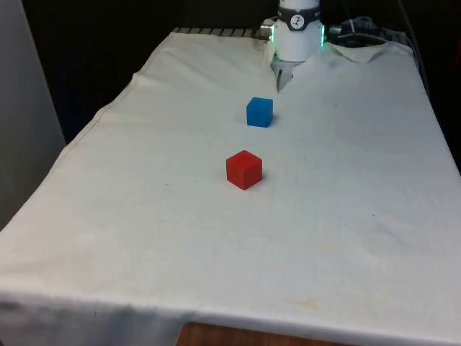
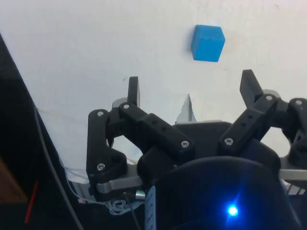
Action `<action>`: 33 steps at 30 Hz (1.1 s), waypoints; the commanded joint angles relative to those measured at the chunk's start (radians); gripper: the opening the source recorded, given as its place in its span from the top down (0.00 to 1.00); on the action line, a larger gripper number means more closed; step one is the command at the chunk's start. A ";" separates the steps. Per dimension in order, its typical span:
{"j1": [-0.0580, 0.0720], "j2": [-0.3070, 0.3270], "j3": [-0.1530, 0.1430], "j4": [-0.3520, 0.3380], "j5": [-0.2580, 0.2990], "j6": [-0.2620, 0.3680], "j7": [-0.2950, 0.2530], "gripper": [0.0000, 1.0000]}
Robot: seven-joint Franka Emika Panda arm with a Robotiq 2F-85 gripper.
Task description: Stack the two cubes.
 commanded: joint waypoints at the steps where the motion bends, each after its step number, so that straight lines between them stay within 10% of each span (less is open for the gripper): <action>1: 0.000 -0.005 0.000 -0.005 -0.001 0.000 0.000 0.00; 33: 0.005 -0.218 0.041 -0.248 -0.087 0.084 0.103 0.00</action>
